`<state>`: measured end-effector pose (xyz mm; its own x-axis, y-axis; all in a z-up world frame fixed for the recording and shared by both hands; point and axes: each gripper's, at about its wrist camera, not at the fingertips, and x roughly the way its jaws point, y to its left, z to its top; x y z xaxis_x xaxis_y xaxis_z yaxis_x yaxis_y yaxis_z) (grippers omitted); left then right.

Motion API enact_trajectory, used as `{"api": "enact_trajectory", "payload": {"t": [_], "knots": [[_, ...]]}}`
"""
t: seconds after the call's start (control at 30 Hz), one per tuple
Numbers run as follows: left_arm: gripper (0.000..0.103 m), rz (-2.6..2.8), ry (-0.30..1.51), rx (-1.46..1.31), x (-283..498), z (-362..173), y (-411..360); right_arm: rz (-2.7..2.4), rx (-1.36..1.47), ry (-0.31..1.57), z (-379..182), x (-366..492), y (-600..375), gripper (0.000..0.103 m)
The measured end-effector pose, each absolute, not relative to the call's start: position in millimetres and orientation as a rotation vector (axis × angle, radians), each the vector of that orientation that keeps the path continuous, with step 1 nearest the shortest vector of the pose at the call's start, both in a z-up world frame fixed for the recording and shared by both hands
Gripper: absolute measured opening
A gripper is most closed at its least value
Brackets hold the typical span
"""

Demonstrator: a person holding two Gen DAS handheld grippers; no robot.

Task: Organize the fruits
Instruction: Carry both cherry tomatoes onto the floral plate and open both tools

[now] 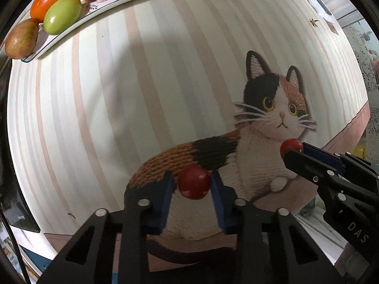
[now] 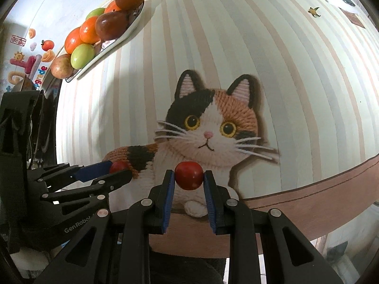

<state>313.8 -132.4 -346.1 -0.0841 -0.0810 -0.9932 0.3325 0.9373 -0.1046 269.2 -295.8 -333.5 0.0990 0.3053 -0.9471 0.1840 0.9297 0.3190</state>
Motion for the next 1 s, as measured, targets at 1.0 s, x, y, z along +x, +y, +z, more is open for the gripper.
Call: {"api": "enact_trajectory", "payload": {"t": [1.0], "knots": [[0.024,-0.055,1.329,-0.234,462,-256,28,0.311,0.378,1.231,-285,418,-185,0.027]]}}
